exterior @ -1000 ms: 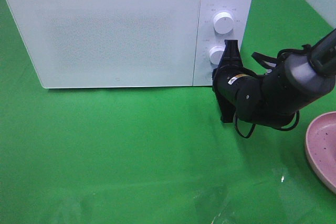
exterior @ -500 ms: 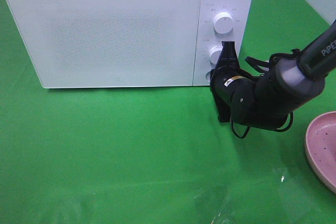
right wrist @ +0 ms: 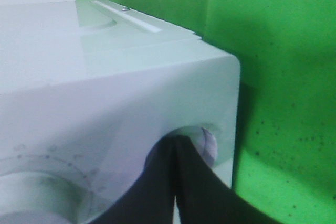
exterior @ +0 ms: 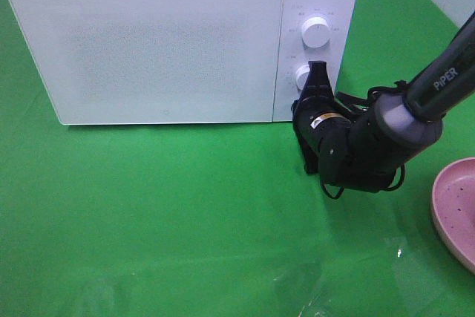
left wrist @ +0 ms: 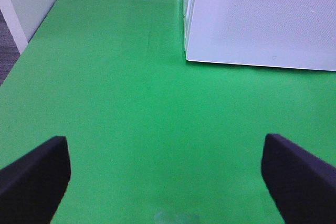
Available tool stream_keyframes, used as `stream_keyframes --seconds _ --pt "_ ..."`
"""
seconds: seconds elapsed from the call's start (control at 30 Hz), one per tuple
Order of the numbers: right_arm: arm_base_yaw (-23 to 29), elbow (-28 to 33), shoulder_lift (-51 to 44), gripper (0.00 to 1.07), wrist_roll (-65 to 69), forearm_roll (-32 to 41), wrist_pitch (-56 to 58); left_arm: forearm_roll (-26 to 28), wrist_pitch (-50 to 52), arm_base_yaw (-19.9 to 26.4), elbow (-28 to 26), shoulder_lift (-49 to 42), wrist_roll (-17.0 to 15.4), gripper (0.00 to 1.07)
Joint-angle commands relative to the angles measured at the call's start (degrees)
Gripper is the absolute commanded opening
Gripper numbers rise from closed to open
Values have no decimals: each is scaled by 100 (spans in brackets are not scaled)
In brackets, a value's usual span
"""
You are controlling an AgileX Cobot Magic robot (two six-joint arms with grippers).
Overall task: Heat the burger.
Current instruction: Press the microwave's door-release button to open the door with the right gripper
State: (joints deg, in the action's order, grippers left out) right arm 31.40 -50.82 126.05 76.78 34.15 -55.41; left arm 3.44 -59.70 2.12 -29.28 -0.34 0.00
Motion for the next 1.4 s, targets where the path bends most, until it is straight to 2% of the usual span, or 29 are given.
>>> stream_keyframes --seconds 0.03,0.43,0.67,1.07,1.4 --pt "-218 -407 -6 0 -57 -178 -1157 -17 52 -17 6 -103 0 91" --pt "-223 -539 74 0 -223 -218 -900 -17 52 -17 6 -103 0 91" --pt "-206 -481 -63 0 -57 -338 -6 -17 52 -17 6 -103 0 91" --pt "-206 223 -636 0 -189 -401 286 -17 52 -17 6 -103 0 91" --pt "-206 728 -1238 0 -229 -865 1415 -17 52 -17 6 -103 0 91"
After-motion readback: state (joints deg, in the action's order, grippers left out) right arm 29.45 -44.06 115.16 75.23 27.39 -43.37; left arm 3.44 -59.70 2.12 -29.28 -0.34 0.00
